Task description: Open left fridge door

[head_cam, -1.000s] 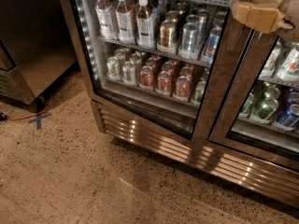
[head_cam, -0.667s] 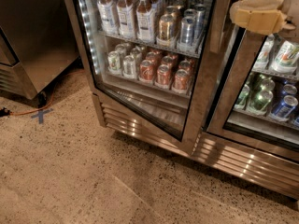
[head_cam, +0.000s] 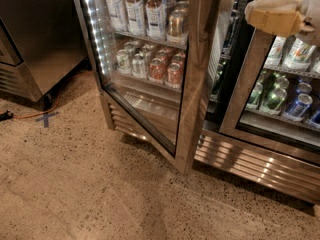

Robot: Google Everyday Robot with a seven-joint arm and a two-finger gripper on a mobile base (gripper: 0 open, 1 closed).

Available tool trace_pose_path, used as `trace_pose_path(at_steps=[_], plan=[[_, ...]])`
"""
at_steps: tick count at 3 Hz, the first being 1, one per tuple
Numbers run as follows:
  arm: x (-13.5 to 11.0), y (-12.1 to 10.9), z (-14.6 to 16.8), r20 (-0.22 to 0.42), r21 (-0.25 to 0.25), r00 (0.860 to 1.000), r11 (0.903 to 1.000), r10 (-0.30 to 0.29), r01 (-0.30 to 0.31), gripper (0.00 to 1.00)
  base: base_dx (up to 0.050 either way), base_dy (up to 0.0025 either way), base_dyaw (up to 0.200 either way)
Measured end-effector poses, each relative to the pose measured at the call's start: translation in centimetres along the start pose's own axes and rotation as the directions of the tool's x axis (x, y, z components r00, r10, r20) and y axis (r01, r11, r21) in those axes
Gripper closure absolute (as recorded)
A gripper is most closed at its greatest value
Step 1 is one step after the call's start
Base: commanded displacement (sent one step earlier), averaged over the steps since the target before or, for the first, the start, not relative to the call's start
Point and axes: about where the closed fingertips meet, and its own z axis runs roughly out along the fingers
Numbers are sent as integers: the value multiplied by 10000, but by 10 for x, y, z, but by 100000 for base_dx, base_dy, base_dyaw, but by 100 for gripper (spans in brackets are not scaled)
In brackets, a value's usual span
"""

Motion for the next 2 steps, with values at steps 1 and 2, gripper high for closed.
trace_pose_path(at_steps=[1, 2], plan=[[0, 0, 0, 0, 0, 10000, 10000, 0, 0, 81, 0, 0, 0], [0, 0, 0, 0, -1, 10000, 10000, 0, 0, 58, 0, 0, 0]])
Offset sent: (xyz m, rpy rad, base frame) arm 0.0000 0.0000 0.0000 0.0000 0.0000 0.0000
